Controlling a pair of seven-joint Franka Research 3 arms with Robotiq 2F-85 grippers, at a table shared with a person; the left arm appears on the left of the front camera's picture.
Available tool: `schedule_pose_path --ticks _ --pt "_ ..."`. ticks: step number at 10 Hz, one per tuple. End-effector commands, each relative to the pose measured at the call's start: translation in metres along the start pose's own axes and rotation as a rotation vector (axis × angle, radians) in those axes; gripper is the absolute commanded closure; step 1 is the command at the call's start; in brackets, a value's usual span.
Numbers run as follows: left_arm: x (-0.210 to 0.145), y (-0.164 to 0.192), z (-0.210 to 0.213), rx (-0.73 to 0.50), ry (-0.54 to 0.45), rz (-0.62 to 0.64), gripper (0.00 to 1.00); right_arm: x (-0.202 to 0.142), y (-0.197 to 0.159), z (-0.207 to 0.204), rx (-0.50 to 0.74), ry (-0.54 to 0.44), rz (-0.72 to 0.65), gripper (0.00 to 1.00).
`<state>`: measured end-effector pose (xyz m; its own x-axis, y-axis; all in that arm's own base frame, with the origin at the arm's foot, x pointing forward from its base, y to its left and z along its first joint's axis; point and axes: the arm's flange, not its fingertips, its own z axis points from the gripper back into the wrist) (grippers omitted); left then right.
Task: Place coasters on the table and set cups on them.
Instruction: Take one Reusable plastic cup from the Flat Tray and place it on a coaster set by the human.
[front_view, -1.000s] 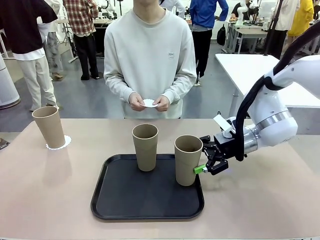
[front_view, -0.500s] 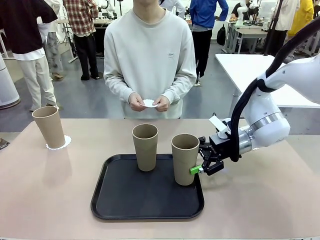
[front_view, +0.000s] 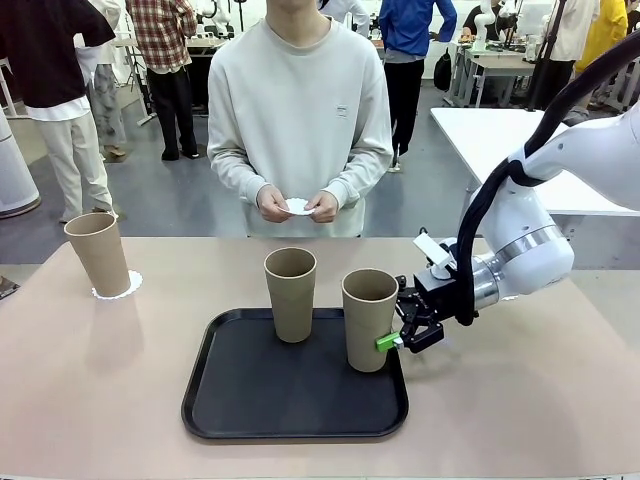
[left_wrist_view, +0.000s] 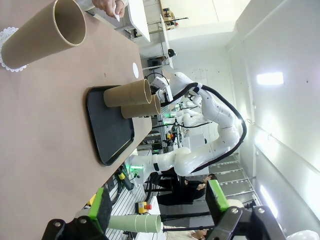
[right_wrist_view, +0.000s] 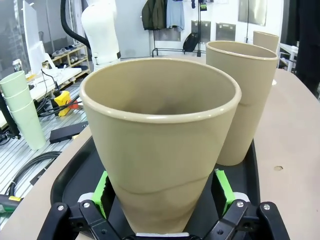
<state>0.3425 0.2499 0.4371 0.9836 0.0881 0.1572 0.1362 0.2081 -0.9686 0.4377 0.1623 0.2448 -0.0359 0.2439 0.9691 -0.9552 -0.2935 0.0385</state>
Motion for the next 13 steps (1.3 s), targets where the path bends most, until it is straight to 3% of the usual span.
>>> schedule_pose_path --ticks 1,7,8,9,10,11,12,13 --pt "-0.001 -0.002 0.001 -0.006 -0.006 0.004 0.00 0.002 -0.004 -0.007 0.027 0.003 -0.038 0.00" --pt "-0.001 -0.002 0.001 -0.006 -0.006 0.004 0.00 0.001 -0.004 -0.019 0.078 -0.004 -0.062 0.00" --pt "-0.001 -0.002 0.001 -0.006 -0.006 0.004 0.00 0.000 -0.003 -0.018 0.090 -0.002 -0.056 0.57" --pt "-0.001 -0.002 0.001 -0.006 -0.006 0.004 0.00 0.002 -0.001 -0.015 0.071 -0.006 -0.062 0.57" --pt "-0.001 -0.002 0.001 -0.006 -0.006 0.004 0.00 0.008 0.003 -0.011 0.049 -0.007 -0.056 1.00" --pt "-0.001 -0.002 0.001 -0.006 -0.006 0.004 0.00 0.015 0.008 -0.007 0.031 -0.005 -0.043 0.59" --pt "-0.001 -0.002 0.001 -0.006 -0.006 0.004 0.00 0.024 0.014 -0.004 0.019 0.006 -0.027 1.00" --pt "-0.001 -0.002 0.001 -0.006 -0.006 0.004 0.00 0.036 0.017 0.001 -0.006 -0.001 -0.033 1.00"
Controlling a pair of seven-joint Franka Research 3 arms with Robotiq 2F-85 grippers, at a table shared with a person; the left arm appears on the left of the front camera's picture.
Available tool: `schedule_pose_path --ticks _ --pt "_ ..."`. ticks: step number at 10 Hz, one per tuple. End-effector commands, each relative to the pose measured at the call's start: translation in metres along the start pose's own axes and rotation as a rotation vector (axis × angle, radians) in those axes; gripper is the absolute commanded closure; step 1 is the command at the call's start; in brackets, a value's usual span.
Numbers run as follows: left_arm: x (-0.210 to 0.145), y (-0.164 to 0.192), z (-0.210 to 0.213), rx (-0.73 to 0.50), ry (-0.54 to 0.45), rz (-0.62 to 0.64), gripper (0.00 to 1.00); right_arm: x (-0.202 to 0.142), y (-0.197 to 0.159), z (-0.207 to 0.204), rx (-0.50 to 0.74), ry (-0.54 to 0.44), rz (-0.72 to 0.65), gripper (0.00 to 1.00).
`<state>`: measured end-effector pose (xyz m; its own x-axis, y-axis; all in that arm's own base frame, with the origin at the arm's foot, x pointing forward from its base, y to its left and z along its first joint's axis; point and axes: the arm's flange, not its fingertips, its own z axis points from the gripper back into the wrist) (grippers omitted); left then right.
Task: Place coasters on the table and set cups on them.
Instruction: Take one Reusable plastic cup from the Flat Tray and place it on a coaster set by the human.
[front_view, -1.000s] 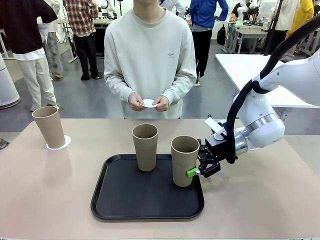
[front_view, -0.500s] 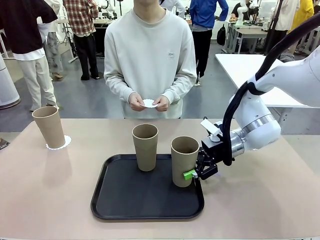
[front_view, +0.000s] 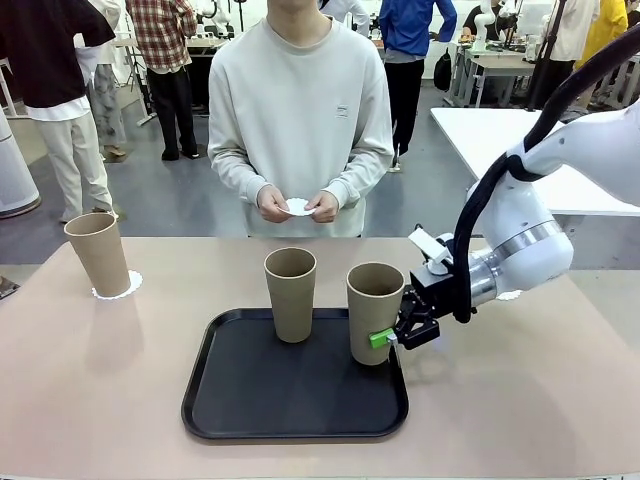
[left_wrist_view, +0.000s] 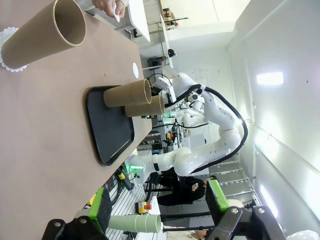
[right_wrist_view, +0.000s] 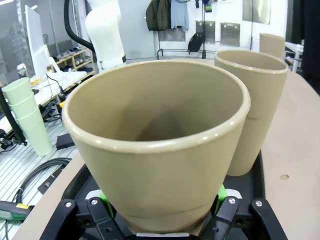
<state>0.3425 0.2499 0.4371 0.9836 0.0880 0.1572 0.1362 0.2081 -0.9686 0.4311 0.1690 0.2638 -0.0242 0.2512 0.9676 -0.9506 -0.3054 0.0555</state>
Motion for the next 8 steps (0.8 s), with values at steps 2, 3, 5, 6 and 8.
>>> schedule_pose_path --ticks 2,3,5,6,8 --pt "-0.001 -0.002 0.001 -0.005 -0.006 0.004 0.00 0.076 0.032 0.020 -0.125 -0.002 0.002 1.00" --pt "-0.001 -0.002 0.001 -0.005 -0.006 0.004 0.00 0.103 0.036 0.034 -0.172 -0.011 -0.017 1.00" --pt "-0.001 -0.002 0.001 -0.005 -0.006 0.004 0.00 0.138 0.028 0.058 -0.271 -0.006 -0.135 1.00" --pt "-0.001 -0.002 0.001 -0.005 -0.006 0.004 0.00 0.146 0.020 0.068 -0.307 0.004 -0.195 1.00" --pt "-0.001 -0.002 0.001 -0.005 -0.006 0.004 0.00 0.143 0.013 0.081 -0.387 0.042 -0.219 1.00"
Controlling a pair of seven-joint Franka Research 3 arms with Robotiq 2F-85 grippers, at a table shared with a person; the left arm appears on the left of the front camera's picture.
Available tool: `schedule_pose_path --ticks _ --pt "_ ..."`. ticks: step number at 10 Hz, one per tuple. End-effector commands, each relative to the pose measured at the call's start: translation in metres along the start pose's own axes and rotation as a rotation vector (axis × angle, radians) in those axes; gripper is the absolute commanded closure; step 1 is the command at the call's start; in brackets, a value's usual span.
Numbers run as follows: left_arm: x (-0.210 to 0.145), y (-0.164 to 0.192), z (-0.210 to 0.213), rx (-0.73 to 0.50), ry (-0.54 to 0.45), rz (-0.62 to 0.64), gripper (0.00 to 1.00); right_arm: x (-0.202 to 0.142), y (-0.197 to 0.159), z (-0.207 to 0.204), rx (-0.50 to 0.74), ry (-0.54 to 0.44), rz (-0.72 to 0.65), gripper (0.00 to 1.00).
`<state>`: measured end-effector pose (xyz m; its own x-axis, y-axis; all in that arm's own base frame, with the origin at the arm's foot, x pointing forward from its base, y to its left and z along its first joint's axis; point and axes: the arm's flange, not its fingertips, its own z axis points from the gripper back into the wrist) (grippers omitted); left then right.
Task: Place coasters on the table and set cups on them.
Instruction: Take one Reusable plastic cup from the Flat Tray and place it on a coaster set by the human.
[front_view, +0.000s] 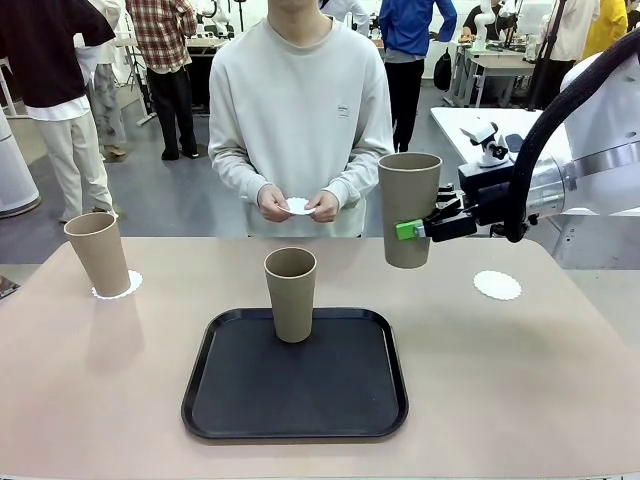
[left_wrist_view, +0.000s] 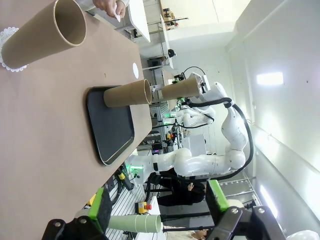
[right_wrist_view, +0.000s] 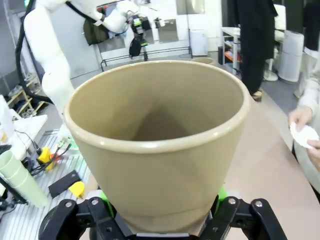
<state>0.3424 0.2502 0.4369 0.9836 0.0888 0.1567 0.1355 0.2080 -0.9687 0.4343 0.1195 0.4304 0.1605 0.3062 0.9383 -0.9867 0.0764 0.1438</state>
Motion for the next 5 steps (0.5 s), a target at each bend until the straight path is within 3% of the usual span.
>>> schedule_pose_path --ticks 1,2,3,4,5 --pt "-0.001 -0.002 0.001 -0.006 -0.005 0.003 0.00 0.002 0.007 -0.005 0.045 -0.018 0.029 1.00" --pt "-0.001 -0.002 0.001 -0.006 -0.005 0.003 0.00 0.002 0.007 -0.005 0.045 -0.018 0.029 1.00" --pt "-0.001 -0.002 0.001 -0.006 -0.005 0.003 0.00 -0.001 -0.001 0.000 -0.002 0.003 -0.002 0.17" --pt "-0.001 -0.002 0.001 -0.006 -0.005 0.003 0.00 -0.013 -0.001 -0.007 -0.087 0.175 0.088 0.17" --pt "-0.001 -0.002 0.001 -0.006 -0.005 0.003 0.00 -0.006 -0.024 0.022 -0.178 0.139 0.044 0.17"
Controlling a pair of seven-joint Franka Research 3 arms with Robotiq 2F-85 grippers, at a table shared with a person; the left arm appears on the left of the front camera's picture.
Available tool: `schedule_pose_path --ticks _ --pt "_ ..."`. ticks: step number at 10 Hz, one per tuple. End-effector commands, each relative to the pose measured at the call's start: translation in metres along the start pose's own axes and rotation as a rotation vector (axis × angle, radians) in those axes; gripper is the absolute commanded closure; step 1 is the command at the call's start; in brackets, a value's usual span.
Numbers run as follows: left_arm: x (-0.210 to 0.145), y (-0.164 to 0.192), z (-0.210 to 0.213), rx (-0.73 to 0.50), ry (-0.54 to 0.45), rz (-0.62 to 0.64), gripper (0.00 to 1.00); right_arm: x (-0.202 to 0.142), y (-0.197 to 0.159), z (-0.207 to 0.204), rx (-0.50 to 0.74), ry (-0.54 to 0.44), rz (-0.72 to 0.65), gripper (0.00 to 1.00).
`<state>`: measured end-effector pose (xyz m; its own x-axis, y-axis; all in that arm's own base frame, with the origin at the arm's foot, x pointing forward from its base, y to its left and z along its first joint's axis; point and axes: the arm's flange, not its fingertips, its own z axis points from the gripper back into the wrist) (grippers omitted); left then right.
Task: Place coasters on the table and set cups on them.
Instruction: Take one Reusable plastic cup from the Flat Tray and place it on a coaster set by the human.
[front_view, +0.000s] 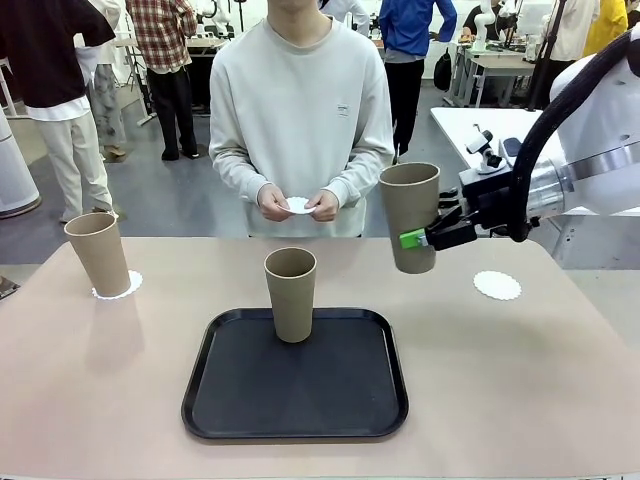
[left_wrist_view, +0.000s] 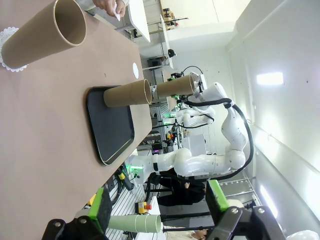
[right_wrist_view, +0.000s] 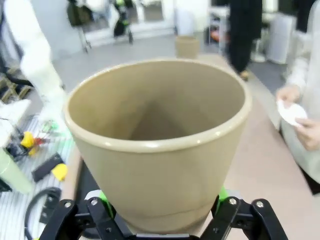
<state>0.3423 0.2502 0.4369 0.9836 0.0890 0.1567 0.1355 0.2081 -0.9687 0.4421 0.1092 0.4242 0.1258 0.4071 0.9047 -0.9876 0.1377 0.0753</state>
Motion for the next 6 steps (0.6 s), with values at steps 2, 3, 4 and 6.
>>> schedule_pose_path --ticks 2,3,4,6 --pt "-0.001 -0.002 0.001 -0.006 -0.005 0.003 0.00 -0.013 -0.061 0.080 -0.183 0.008 -0.073 0.17" --pt "-0.001 -0.002 0.001 -0.006 -0.005 0.003 0.00 -0.027 -0.080 0.123 -0.236 -0.036 -0.120 0.17" --pt "-0.001 -0.002 0.001 -0.006 -0.005 0.003 0.00 -0.039 -0.092 0.165 -0.265 -0.118 -0.178 0.17" --pt "-0.001 -0.002 0.001 -0.006 -0.005 0.003 0.00 -0.063 -0.101 0.227 -0.299 -0.275 -0.199 0.17"
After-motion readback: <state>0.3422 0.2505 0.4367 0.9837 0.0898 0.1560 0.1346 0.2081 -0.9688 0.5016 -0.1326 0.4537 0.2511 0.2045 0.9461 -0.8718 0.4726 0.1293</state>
